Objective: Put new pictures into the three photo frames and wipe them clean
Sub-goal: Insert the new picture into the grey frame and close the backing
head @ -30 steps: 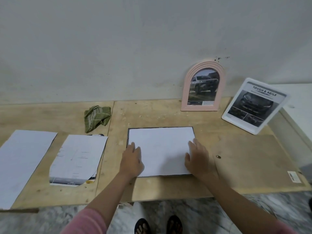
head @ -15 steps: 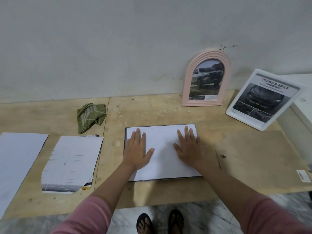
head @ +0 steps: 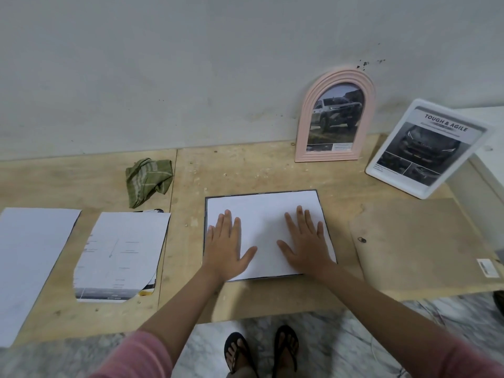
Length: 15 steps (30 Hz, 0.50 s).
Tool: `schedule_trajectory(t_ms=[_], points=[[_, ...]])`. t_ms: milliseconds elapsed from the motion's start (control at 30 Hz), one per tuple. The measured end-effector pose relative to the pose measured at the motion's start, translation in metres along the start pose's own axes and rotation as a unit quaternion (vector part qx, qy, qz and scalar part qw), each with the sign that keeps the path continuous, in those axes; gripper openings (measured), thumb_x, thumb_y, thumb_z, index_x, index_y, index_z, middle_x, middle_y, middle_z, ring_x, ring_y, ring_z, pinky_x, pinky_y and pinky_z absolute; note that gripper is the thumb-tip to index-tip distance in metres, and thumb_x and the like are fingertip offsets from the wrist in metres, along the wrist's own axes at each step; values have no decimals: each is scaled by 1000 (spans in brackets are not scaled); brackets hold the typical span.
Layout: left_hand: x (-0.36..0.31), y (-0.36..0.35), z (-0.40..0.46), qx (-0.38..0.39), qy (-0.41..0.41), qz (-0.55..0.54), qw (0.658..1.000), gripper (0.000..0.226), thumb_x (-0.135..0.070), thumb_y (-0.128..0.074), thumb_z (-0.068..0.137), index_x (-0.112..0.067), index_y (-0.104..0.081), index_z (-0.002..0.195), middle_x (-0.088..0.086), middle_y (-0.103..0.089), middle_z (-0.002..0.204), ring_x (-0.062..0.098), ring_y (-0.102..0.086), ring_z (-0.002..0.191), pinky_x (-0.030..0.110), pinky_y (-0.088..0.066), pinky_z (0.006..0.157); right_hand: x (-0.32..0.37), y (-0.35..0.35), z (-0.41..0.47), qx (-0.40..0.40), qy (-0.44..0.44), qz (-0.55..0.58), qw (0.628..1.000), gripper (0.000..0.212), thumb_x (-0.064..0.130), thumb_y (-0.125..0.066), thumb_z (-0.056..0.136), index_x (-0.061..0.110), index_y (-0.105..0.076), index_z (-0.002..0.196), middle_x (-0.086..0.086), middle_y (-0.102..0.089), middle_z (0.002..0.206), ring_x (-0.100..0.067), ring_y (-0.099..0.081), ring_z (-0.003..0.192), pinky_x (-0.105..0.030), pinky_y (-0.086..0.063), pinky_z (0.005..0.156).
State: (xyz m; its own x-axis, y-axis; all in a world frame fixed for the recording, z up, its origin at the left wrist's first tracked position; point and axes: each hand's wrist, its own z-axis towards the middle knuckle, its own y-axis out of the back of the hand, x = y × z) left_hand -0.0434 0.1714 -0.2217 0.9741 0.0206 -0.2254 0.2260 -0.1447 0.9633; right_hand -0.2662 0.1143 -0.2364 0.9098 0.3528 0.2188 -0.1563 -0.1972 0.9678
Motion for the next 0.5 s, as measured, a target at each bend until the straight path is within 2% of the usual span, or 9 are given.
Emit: schedule_trajectory(t_ms=[133, 200, 367, 500], points=[[1, -13, -13, 33, -16, 9, 999, 88, -70, -14, 86, -14, -4, 153, 9, 14, 159, 22, 23, 142, 48, 4, 116, 5, -6, -15, 33, -18, -22, 999, 94, 76, 17, 72, 25, 5, 151, -11, 14, 158, -31, 10, 146, -53, 4, 113], [3, -15, -12, 36, -15, 12, 999, 86, -69, -16, 88, -15, -4, 153, 9, 14, 159, 22, 24, 142, 48, 6, 116, 4, -4, -14, 35, -33, -25, 999, 98, 77, 22, 67, 27, 9, 150, -10, 18, 157, -30, 14, 145, -53, 5, 113], [4, -14, -10, 42, -23, 12, 999, 88, -70, -15, 86, -14, 0, 153, 11, 15, 159, 26, 18, 146, 48, 5, 116, 4, -4, -13, 43, -38, -21, 998, 87, 71, 5, 76, 27, 7, 151, -9, 18, 157, -26, 17, 145, -52, 5, 114], [5, -9, -10, 51, -21, 18, 998, 92, -73, -12, 82, -14, -1, 153, 10, 14, 159, 26, 16, 146, 51, 2, 116, 2, -3, -15, 34, -32, -2, 999, 89, 70, -2, 77, 22, -1, 152, -10, 12, 158, -26, 13, 146, -52, 4, 114]])
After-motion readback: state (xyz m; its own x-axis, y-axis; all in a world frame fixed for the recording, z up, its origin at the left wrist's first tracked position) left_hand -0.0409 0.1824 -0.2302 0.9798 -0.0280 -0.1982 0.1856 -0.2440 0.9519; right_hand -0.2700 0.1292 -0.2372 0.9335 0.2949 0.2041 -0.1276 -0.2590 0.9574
